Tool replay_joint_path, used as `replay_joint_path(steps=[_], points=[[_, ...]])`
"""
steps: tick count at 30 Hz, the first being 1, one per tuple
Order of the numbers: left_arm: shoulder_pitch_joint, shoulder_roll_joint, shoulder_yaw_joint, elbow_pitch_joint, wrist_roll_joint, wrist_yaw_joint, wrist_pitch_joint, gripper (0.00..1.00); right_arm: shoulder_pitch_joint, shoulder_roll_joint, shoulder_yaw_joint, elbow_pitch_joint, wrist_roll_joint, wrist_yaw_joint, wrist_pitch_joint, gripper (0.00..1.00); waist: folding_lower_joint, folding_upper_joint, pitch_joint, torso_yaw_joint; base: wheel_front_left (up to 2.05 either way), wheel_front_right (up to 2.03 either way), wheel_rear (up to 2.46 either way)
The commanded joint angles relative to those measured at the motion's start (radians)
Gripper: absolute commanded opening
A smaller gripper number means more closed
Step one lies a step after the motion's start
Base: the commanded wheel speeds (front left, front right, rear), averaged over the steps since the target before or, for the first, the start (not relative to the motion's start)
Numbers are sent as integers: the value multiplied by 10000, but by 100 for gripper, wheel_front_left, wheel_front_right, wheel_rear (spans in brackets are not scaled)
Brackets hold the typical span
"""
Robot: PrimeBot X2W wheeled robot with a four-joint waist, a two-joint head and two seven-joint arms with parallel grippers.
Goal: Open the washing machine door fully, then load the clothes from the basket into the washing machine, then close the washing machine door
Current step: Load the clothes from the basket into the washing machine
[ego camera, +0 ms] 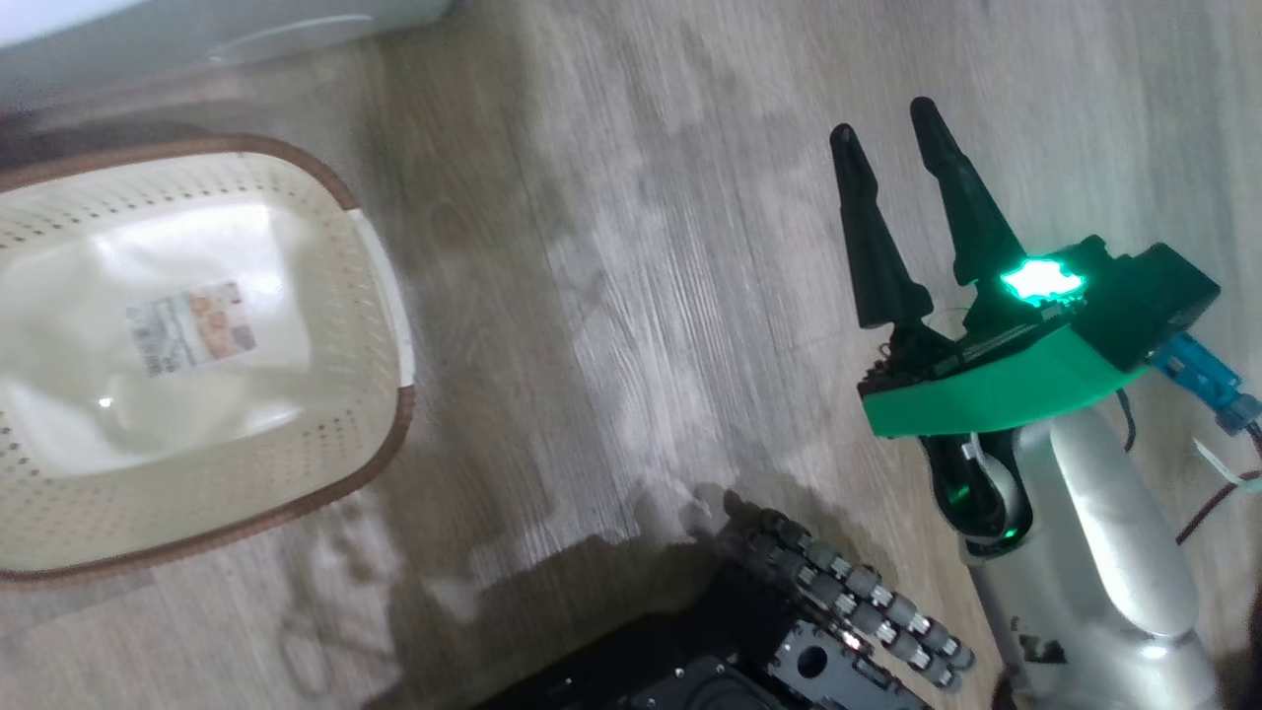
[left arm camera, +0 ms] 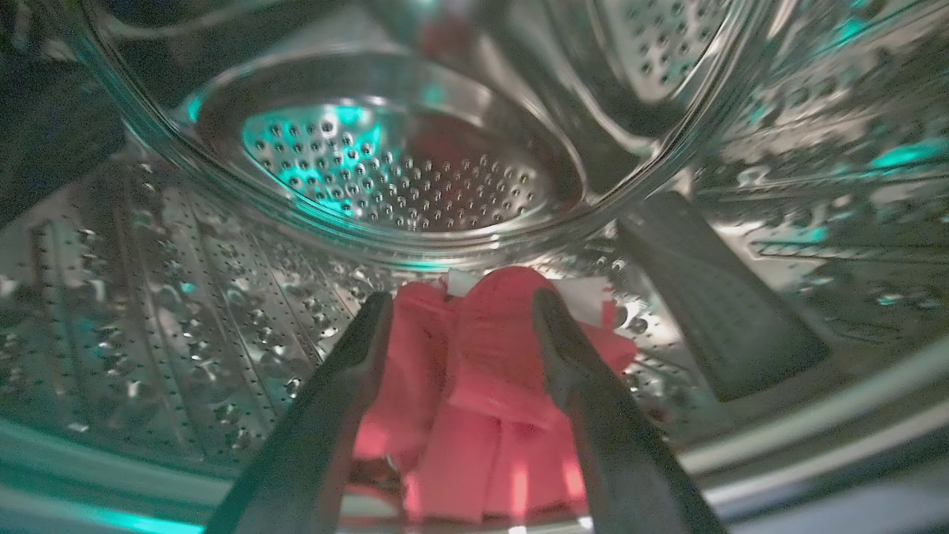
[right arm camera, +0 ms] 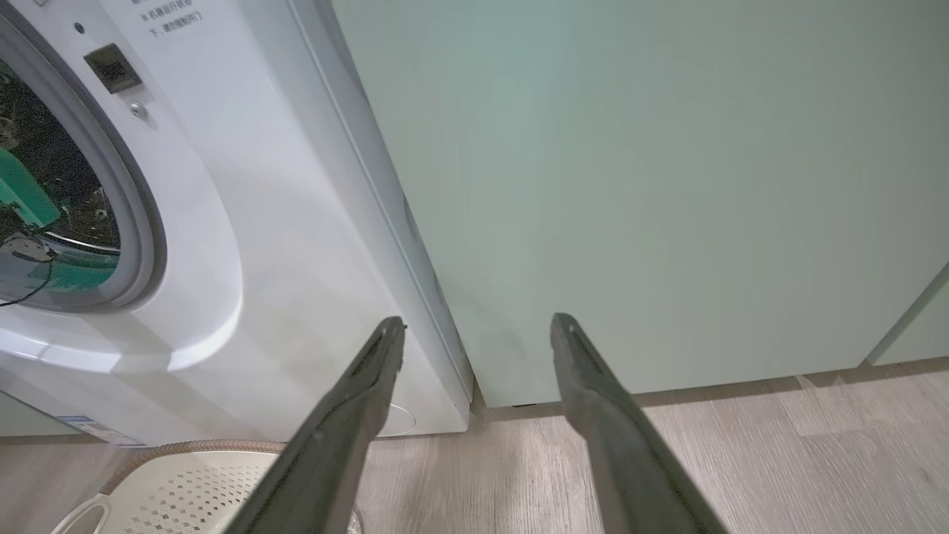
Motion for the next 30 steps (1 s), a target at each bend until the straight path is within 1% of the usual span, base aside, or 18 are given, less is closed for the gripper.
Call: replay_joint_path(steps=[1, 5, 6, 12, 15, 20, 23, 25, 30], points=[[596, 329, 331, -819, -65, 168, -348, 100, 457, -35, -15, -220, -157, 0, -63, 100, 0, 0, -430, 353, 0, 0, 0], [2280, 38, 456, -2225, -208, 692, -942, 100, 627, -35, -215, -139, -454, 0, -63, 100, 0, 0, -968, 719, 0, 0, 0], [2280, 38, 456, -2225, -208, 692, -942, 100, 627, -35, -215, -139, -454, 0, -63, 100, 0, 0, -968, 719, 0, 0, 0], [5065, -472, 539, -4994, -263, 1712, -1463, 100, 900, -35, -559, -33, -920, 0, -63, 100, 0, 0, -1746, 1267, 0, 0, 0], [6265, -584, 561, -6013, -277, 2096, -1535, 100, 1007, -35, -780, 23, -1135, 0, -63, 100, 0, 0, -2111, 1510, 0, 0, 0], [7908, -912, 326, -7045, -241, 2434, -1714, 100, 1238, -35, -1123, 185, -1501, 0, -63, 100, 0, 0, -2825, 1923, 0, 0, 0], [8695, -1235, 105, -7384, -197, 2533, -1844, 100, 1420, -35, -1329, 298, -1757, 0, -61, 100, 0, 0, -3317, 2185, 0, 0, 0], [9139, -1374, -34, -7388, -176, 2612, -1873, 100, 1551, -35, -1497, 318, -1932, 0, -20, 100, 0, 0, -3620, 2387, 0, 0, 0], [9828, -1557, -419, -7256, -24, 2564, -1935, 100, 1926, -35, -1788, 171, -2267, 0, 306, 100, 0, 0, -4411, 2743, 0, 0, 0]])
